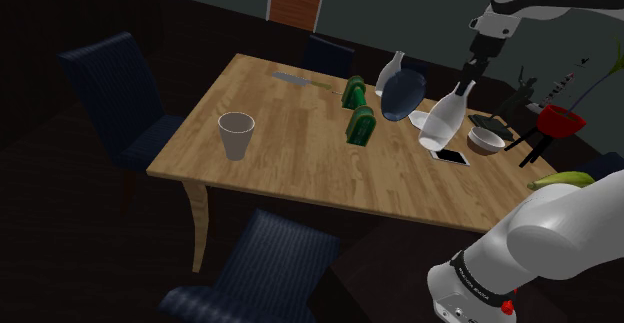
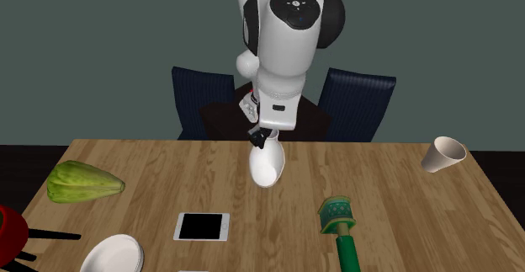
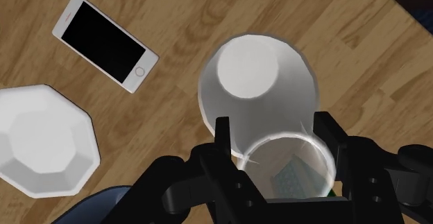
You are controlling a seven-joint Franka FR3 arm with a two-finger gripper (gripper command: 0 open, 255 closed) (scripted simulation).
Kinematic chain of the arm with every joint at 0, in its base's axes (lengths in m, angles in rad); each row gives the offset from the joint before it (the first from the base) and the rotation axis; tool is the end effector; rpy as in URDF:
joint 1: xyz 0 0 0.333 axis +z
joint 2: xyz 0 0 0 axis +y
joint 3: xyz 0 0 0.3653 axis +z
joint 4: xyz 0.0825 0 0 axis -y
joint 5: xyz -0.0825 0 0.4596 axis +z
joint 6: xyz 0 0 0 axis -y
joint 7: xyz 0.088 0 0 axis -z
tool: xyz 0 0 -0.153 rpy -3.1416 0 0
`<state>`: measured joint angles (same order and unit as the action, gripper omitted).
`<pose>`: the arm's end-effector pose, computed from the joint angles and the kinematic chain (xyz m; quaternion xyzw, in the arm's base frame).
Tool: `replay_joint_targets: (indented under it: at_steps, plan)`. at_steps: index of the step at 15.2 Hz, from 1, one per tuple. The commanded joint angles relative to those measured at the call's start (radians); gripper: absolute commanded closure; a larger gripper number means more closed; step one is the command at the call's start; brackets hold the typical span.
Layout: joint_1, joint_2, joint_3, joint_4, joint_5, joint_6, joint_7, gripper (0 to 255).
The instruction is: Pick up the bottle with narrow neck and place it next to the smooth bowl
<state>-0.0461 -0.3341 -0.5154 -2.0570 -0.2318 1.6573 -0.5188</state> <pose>0.4059 -0.3194 0.5336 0.9981 0.0110 -0.0613 0.0033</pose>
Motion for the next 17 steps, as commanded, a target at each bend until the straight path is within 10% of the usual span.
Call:
replay_joint_targets:
  at_steps: [1, 17]
  plan:
    - [0.001, -0.002, 0.004, 0.028, 0.002, -0.030, -0.002, 255]
    - [0.013, 0.042, 0.015, 0.282, 0.024, -0.241, -0.033, 255]
